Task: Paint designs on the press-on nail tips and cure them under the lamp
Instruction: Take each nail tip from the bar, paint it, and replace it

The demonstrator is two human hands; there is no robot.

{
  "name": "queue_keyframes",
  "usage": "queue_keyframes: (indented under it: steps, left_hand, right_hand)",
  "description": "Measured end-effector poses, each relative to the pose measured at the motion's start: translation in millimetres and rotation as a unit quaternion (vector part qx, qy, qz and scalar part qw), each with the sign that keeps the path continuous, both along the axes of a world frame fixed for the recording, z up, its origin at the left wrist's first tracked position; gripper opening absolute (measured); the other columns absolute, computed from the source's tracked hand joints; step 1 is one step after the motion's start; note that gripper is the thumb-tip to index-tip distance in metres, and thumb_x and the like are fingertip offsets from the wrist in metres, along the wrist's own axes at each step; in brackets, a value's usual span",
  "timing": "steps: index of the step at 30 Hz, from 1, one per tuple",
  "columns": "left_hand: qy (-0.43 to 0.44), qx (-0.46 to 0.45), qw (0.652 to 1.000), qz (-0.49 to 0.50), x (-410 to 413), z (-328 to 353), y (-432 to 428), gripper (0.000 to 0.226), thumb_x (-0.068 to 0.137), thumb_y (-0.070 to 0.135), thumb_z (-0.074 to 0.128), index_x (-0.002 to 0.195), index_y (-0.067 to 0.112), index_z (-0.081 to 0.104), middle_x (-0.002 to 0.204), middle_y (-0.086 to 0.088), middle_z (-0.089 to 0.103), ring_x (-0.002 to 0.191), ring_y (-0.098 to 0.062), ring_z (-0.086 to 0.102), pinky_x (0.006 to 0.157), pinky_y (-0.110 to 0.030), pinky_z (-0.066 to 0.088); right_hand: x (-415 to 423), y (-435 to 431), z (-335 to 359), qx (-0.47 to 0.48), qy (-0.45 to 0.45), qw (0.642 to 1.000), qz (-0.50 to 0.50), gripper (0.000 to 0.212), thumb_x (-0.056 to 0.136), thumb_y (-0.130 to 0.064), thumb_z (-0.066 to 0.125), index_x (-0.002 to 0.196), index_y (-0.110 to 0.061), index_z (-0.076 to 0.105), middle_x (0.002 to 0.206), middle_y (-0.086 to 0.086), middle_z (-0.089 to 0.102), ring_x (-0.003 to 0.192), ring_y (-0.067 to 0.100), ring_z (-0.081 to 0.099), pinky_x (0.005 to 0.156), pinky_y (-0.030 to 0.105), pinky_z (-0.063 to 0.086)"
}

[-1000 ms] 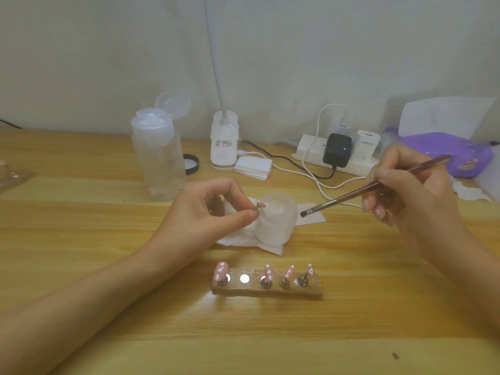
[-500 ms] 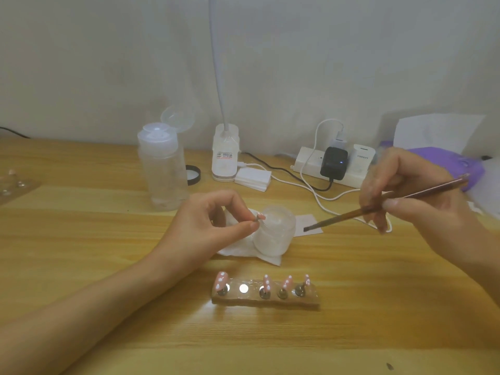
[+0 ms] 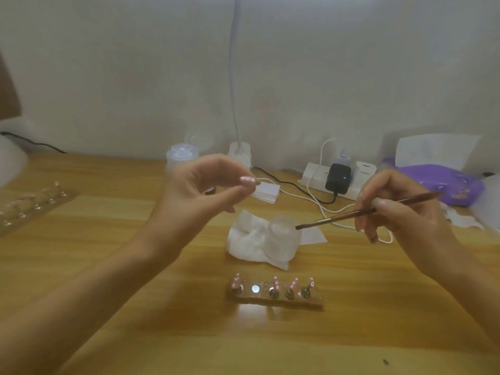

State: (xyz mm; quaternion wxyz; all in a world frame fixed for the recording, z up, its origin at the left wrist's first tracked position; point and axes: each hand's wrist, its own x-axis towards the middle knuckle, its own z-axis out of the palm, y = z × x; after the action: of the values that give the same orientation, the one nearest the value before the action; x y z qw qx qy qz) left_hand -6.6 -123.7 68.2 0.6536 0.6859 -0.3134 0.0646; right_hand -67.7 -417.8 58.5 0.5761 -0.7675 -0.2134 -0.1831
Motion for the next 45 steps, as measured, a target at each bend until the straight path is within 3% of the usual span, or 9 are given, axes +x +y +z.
queue_keyframes:
  steps: [3, 7, 13, 17, 24, 29, 36, 42, 45]
  left_hand:
    - [-0.006, -0.006, 1.0, 0.023, -8, 1, 4, 0.014, 0.079, 0.03, 0.079, 0.086, 0.019, 0.074, 0.092, 0.001, 0.077, 0.092, -0.013, 0.071, 0.068, -0.02, 0.053]
    - [-0.001, 0.044, 0.999, 0.004, -25, -11, 9, 0.016, 0.075, 0.04, 0.078, 0.084, 0.028, 0.074, 0.097, 0.006, 0.076, 0.101, -0.012, 0.068, 0.089, -0.044, 0.049]
    - [-0.022, 0.157, 0.986, -0.051, -48, -35, 7, 0.013, 0.07, 0.046, 0.076, 0.078, 0.038, 0.071, 0.103, 0.016, 0.068, 0.112, -0.01, 0.059, 0.092, -0.015, 0.04]
    - [-0.01, 0.205, 0.978, -0.043, -54, -51, 6, 0.015, 0.07, 0.051, 0.073, 0.079, 0.039, 0.07, 0.109, 0.018, 0.063, 0.12, -0.009, 0.05, 0.093, -0.008, 0.033]
    - [-0.001, 0.257, 0.966, -0.007, -54, -59, 4, 0.022, 0.07, 0.057, 0.066, 0.087, 0.042, 0.065, 0.111, 0.022, 0.056, 0.119, -0.004, 0.045, 0.098, -0.022, 0.035]
    - [0.027, 0.282, 0.959, 0.009, -53, -59, 2, 0.011, 0.077, 0.043, 0.07, 0.086, 0.041, 0.064, 0.108, 0.02, 0.057, 0.117, 0.003, 0.04, 0.105, -0.032, 0.033]
    - [0.018, 0.325, 0.946, 0.011, -52, -59, 0, 0.017, 0.075, 0.049, 0.063, 0.084, 0.035, 0.062, 0.108, 0.018, 0.056, 0.113, 0.0, 0.037, 0.104, -0.033, 0.034]
    - [-0.003, 0.348, 0.938, 0.001, -51, -53, -4, 0.012, 0.074, 0.049, 0.069, 0.084, 0.05, 0.062, 0.108, 0.029, 0.052, 0.108, 0.007, 0.035, 0.095, -0.028, 0.031]
    - [-0.017, 0.355, 0.935, 0.007, -50, -49, -9, 0.013, 0.076, 0.046, 0.072, 0.076, 0.052, 0.06, 0.098, 0.022, 0.059, 0.103, 0.005, 0.038, 0.092, -0.028, 0.03]
  right_hand:
    - [2, 0, -1, 0.049, 0.017, 0.999, -0.005, 0.018, 0.092, -0.012, 0.046, 0.085, -0.017, 0.062, 0.066, 0.007, 0.061, 0.054, 0.024, 0.054, 0.048, 0.024, 0.046]
    - [3, 5, -6, 0.095, 0.041, 0.995, -0.012, 0.028, 0.091, -0.01, 0.041, 0.078, -0.021, 0.064, 0.06, 0.005, 0.059, 0.051, 0.019, 0.052, 0.045, 0.022, 0.044]
    - [4, 9, -13, 0.116, 0.063, 0.991, -0.018, 0.029, 0.092, -0.013, 0.041, 0.076, -0.021, 0.065, 0.058, 0.004, 0.058, 0.05, 0.017, 0.052, 0.045, 0.021, 0.043]
    - [5, 9, -18, 0.124, 0.08, 0.989, -0.028, 0.029, 0.091, -0.014, 0.042, 0.075, -0.022, 0.064, 0.056, 0.003, 0.057, 0.05, 0.016, 0.052, 0.044, 0.021, 0.043]
    - [7, 7, -23, 0.155, 0.103, 0.982, -0.044, 0.028, 0.09, -0.017, 0.043, 0.072, -0.023, 0.063, 0.054, 0.004, 0.056, 0.048, 0.015, 0.049, 0.045, 0.019, 0.041]
    - [9, 6, -26, 0.177, 0.116, 0.976, -0.056, 0.027, 0.089, -0.019, 0.043, 0.071, -0.024, 0.062, 0.054, 0.003, 0.055, 0.049, 0.014, 0.049, 0.045, 0.019, 0.039]
    - [8, 7, -28, 0.182, 0.117, 0.975, -0.053, 0.027, 0.09, -0.018, 0.044, 0.071, -0.023, 0.061, 0.054, 0.003, 0.055, 0.051, 0.013, 0.051, 0.045, 0.019, 0.039]
    - [8, 6, -29, 0.183, 0.123, 0.974, -0.054, 0.028, 0.091, -0.019, 0.044, 0.071, -0.025, 0.062, 0.055, 0.002, 0.055, 0.051, 0.013, 0.05, 0.045, 0.019, 0.04]
    - [9, 6, -29, 0.188, 0.127, 0.973, -0.049, 0.028, 0.091, -0.02, 0.044, 0.07, -0.025, 0.062, 0.054, 0.001, 0.055, 0.051, 0.013, 0.05, 0.045, 0.02, 0.04]
